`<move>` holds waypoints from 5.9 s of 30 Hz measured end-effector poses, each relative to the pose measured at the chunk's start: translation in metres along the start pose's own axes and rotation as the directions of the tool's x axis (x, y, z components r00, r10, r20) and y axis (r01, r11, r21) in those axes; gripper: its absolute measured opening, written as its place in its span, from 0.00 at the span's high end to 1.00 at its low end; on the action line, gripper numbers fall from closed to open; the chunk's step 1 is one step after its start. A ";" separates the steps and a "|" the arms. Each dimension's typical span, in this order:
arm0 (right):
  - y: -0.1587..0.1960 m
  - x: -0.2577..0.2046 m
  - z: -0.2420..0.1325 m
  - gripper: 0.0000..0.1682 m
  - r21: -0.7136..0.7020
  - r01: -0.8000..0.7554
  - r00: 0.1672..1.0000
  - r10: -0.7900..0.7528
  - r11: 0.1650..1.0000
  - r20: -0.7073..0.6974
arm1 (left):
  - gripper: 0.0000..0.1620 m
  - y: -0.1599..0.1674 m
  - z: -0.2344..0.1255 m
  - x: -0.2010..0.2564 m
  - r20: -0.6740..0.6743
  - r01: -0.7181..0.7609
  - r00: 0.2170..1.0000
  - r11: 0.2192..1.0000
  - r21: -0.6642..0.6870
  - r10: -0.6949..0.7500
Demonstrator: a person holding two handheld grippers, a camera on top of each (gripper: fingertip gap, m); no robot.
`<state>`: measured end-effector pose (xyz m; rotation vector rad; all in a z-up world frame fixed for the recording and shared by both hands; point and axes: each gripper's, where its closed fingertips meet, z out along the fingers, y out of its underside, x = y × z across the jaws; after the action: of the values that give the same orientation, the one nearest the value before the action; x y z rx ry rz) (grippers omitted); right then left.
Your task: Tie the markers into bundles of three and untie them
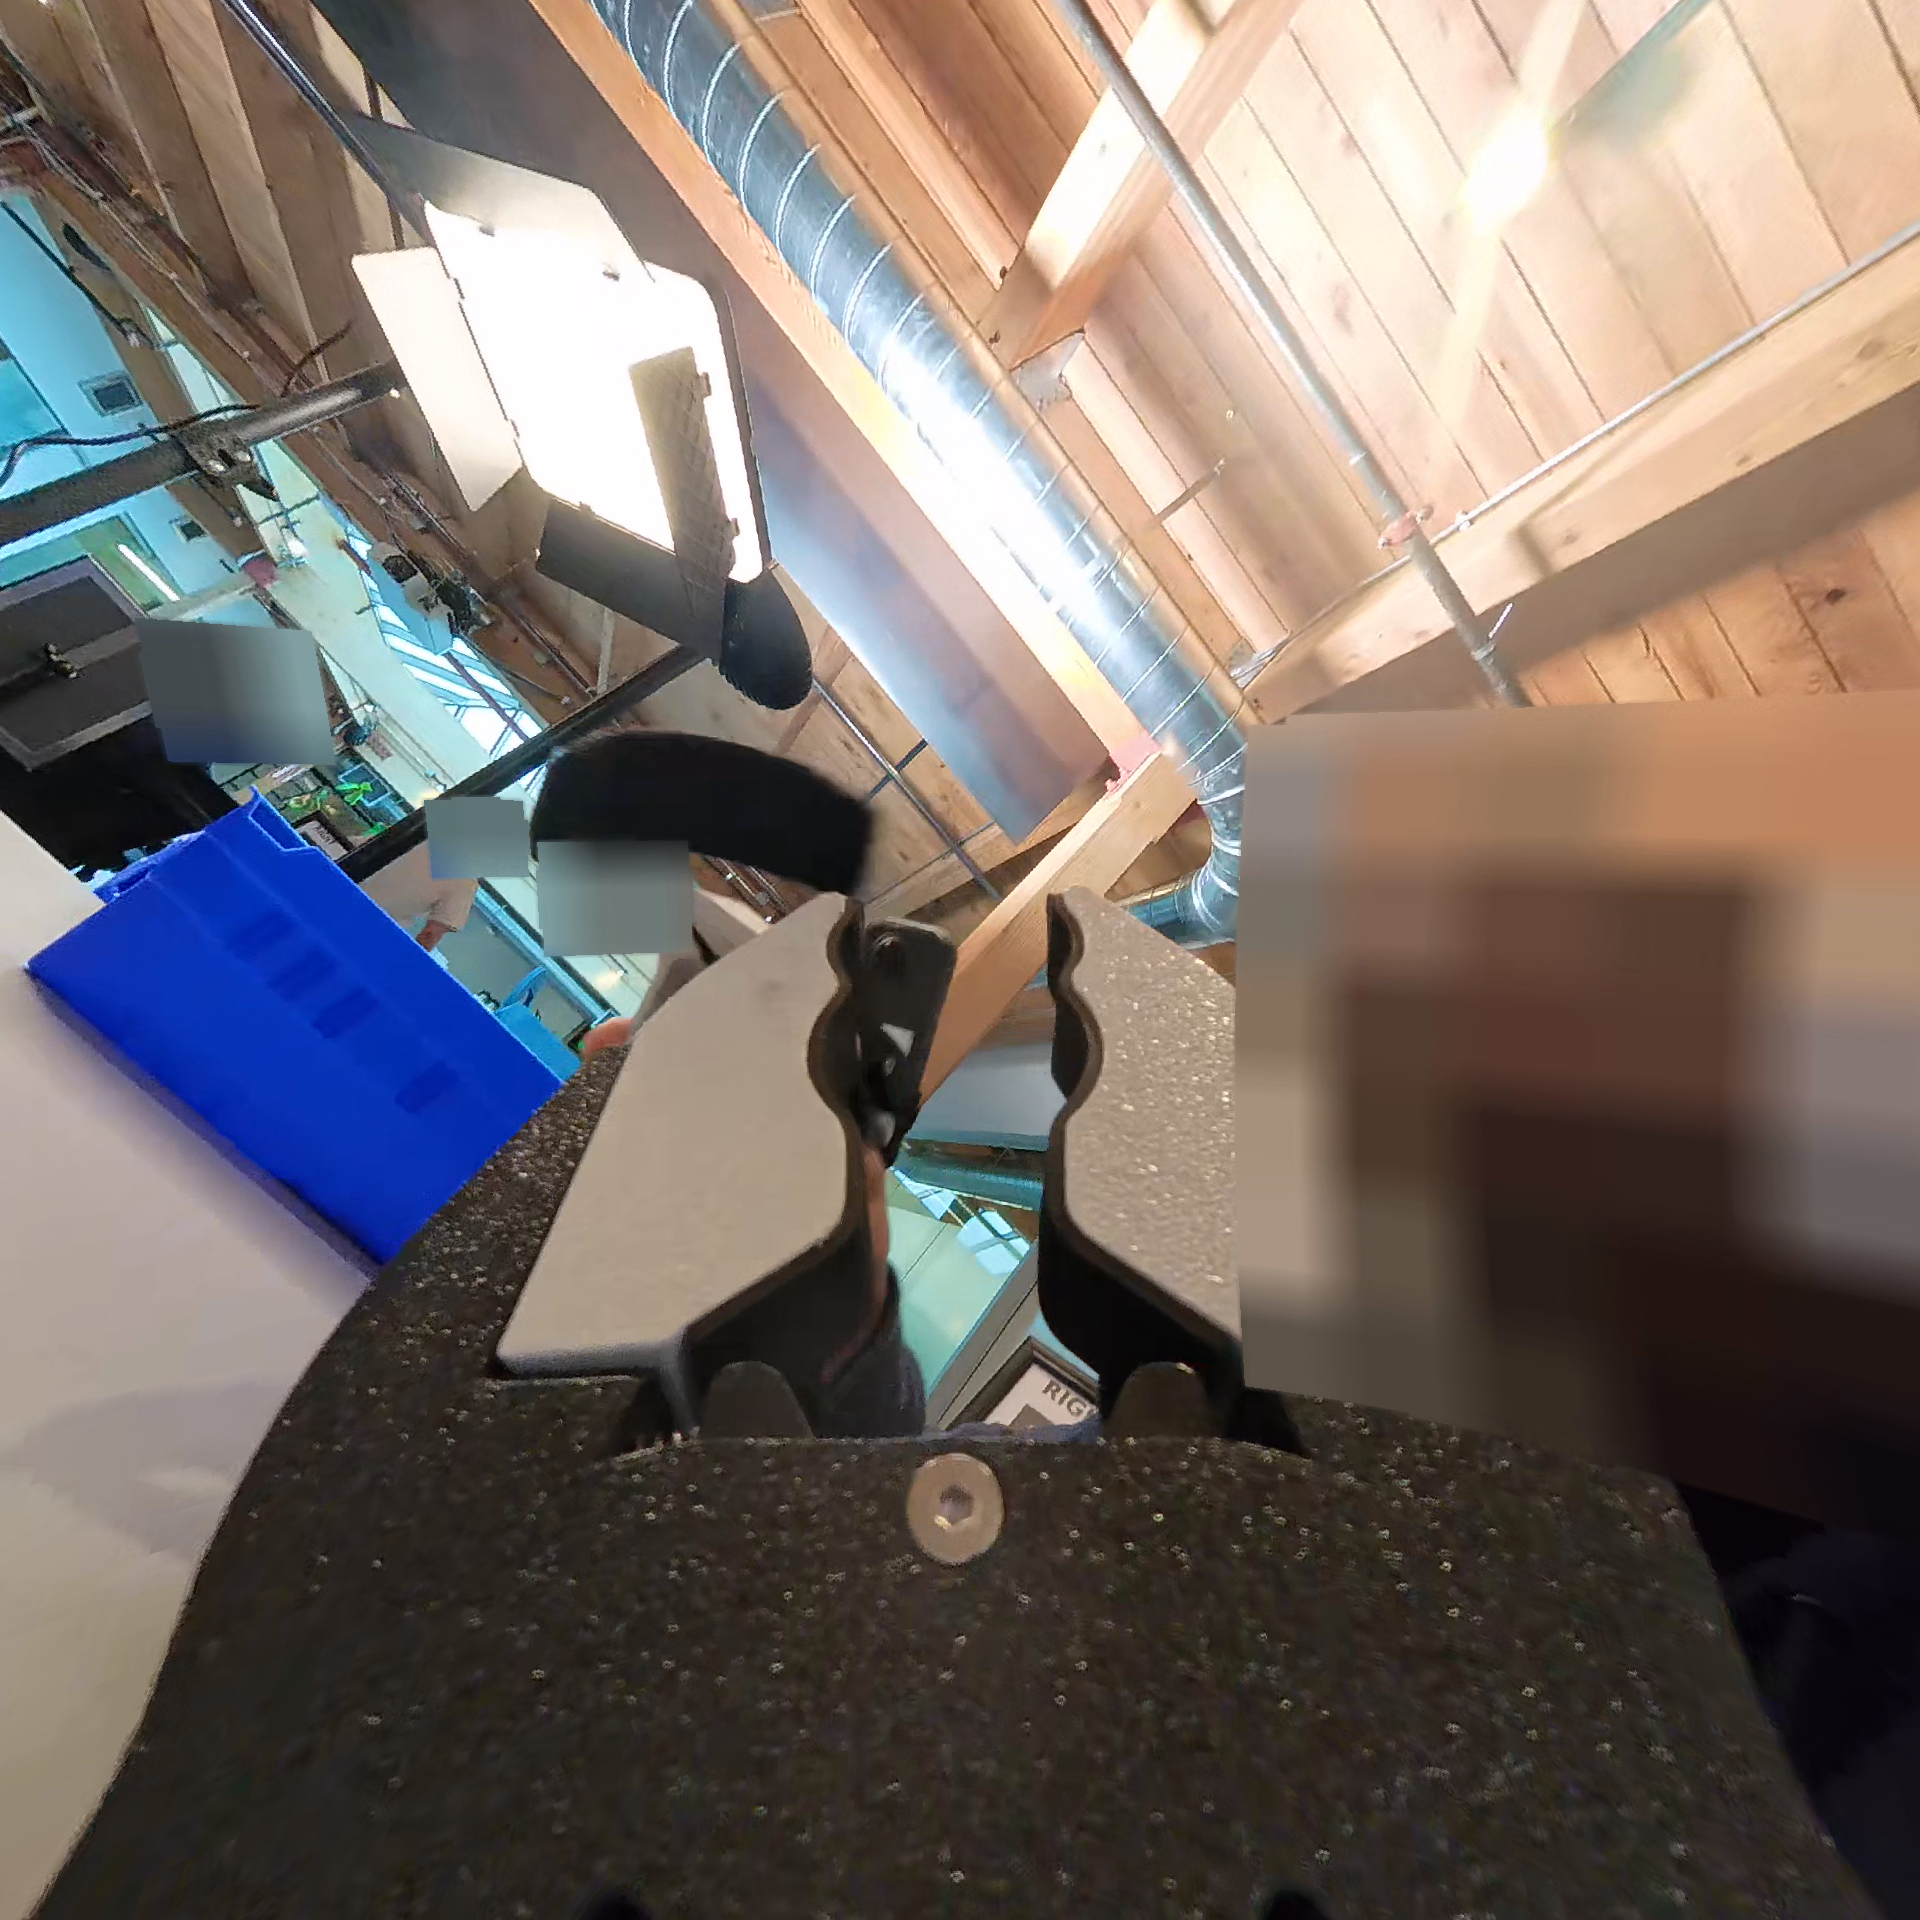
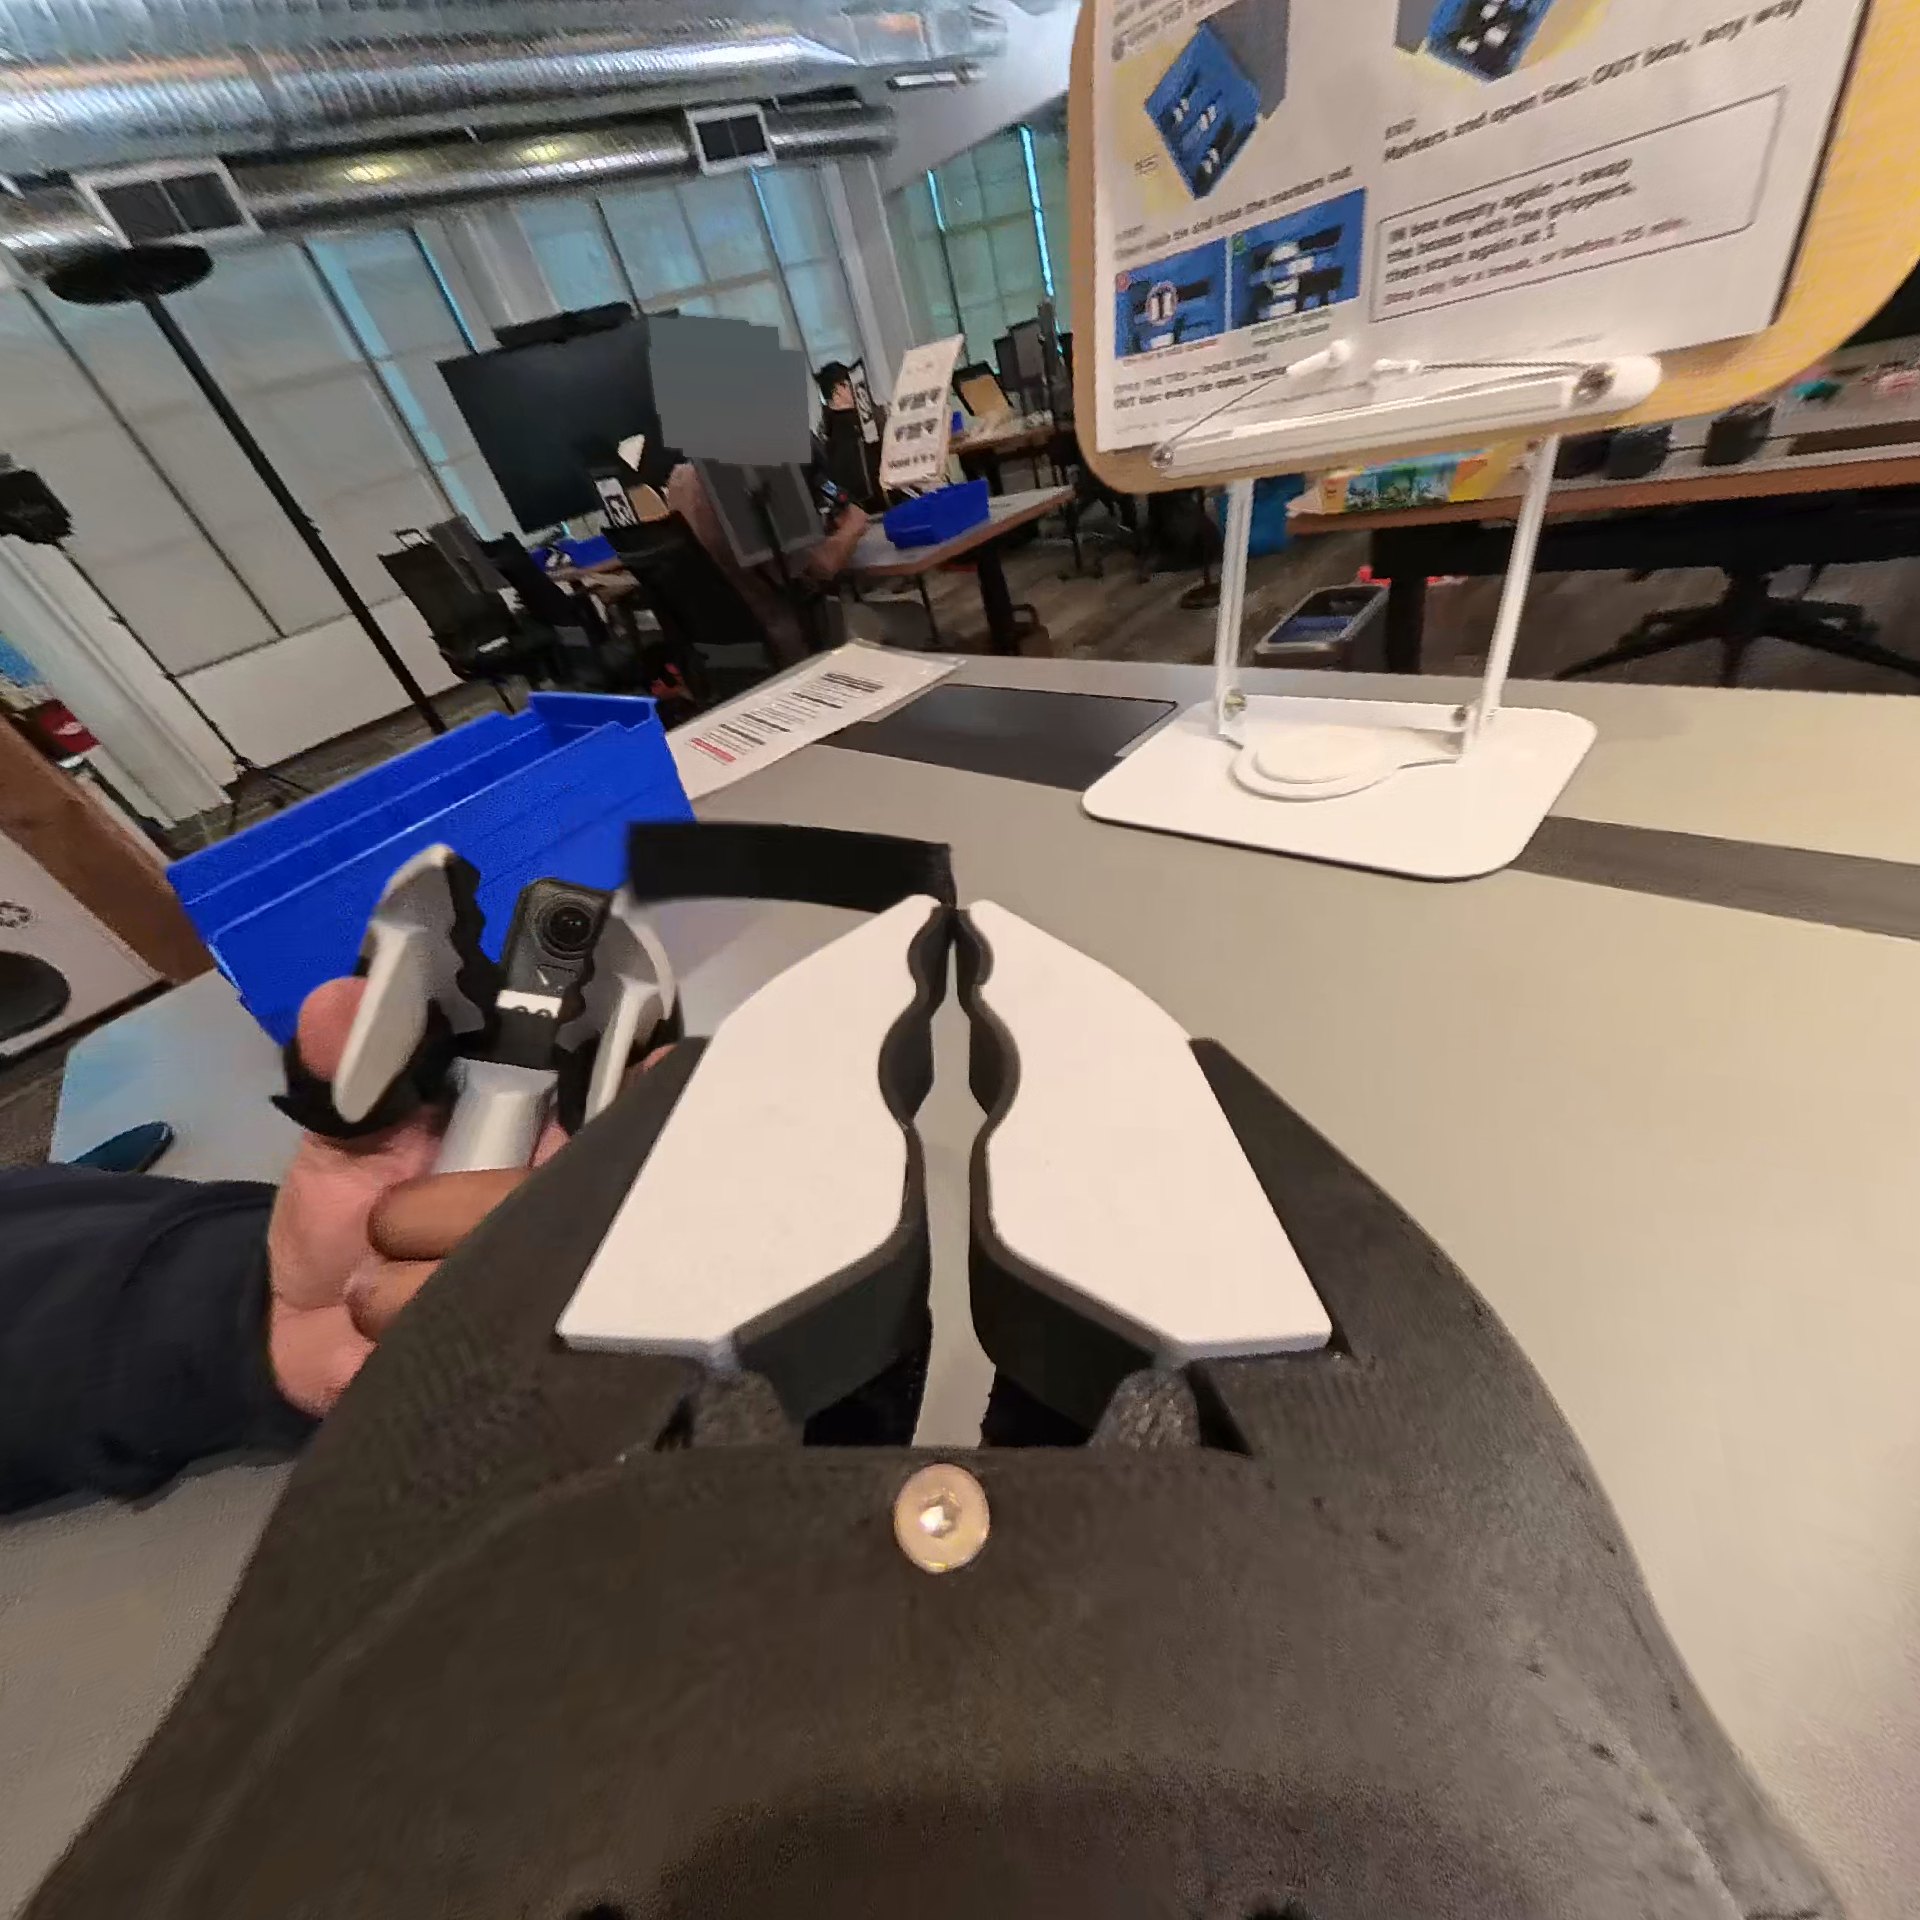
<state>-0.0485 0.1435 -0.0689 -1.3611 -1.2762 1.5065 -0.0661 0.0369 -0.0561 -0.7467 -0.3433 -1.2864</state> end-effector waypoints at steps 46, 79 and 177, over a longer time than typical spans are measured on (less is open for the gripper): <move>-0.116 0.222 -0.166 1.00 -0.109 -0.080 0.927 0.033 0.991 -0.375 | 0.81 0.038 0.010 -0.005 0.022 -0.054 0.998 0.977 -0.208 0.060; 0.020 0.333 -0.145 0.94 -0.468 -0.248 0.808 -0.085 0.848 -0.583 | 0.81 0.041 0.009 -0.007 0.033 -0.059 0.997 0.971 -0.231 0.068; 0.138 -0.026 -0.039 0.71 -0.557 0.150 0.974 -0.025 0.817 0.226 | 0.89 -0.258 -0.249 0.142 0.536 0.152 -0.140 0.552 -0.820 0.833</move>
<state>0.0080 0.0927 -0.1937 -1.5002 -2.0189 1.2706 -0.3138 -0.2579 -0.0689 -2.3148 -0.6992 0.2088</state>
